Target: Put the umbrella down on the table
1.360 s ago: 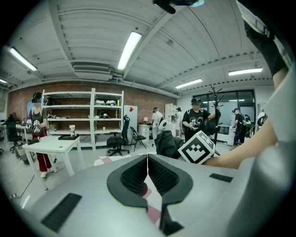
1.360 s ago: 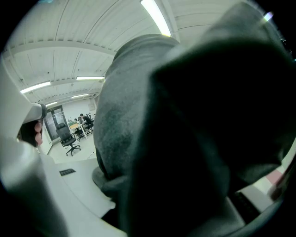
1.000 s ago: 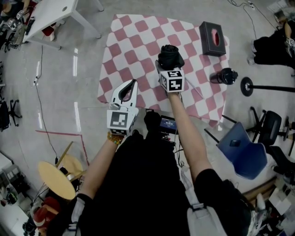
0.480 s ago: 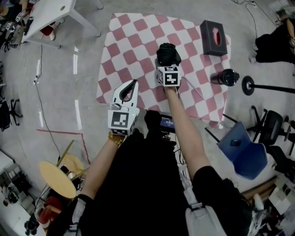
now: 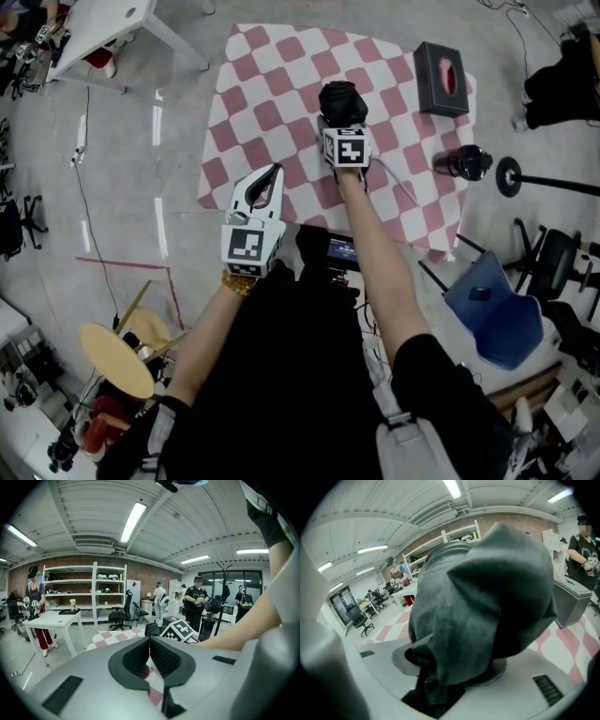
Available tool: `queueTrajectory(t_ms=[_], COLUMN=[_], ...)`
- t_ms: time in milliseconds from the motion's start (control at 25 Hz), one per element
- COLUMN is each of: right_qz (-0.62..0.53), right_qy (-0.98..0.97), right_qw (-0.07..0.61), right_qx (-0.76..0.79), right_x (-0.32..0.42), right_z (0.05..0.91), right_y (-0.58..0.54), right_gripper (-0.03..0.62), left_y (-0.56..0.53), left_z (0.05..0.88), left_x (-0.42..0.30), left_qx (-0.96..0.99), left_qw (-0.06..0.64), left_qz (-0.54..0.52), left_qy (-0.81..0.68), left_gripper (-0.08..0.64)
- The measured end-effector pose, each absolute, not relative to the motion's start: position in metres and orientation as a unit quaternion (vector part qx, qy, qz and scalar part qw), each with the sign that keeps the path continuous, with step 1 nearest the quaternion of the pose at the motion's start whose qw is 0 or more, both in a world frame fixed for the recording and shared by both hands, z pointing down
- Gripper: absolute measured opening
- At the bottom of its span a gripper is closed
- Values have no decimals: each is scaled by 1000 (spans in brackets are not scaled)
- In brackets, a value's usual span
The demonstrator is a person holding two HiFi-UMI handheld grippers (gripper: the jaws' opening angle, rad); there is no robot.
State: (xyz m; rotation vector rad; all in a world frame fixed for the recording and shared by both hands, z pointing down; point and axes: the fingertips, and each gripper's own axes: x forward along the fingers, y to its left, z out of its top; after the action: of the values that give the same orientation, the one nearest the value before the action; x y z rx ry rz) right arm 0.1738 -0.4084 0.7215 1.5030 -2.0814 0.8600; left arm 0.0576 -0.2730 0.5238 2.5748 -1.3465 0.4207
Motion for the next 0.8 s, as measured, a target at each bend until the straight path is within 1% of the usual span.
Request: queueTrajectory(t_ms=[800], right_qz=[338], right_qy=[-743], right_qw=[248], right_qx=[522], right_x=[171], right_z=[741], right_y=[-412], right_gripper=[245], left_y=[-278], left_z=[527], left_x=[37], left_qx=[864], left_qw=[119], left_qz=[143], left_qy=[-469], left_gripper=[15])
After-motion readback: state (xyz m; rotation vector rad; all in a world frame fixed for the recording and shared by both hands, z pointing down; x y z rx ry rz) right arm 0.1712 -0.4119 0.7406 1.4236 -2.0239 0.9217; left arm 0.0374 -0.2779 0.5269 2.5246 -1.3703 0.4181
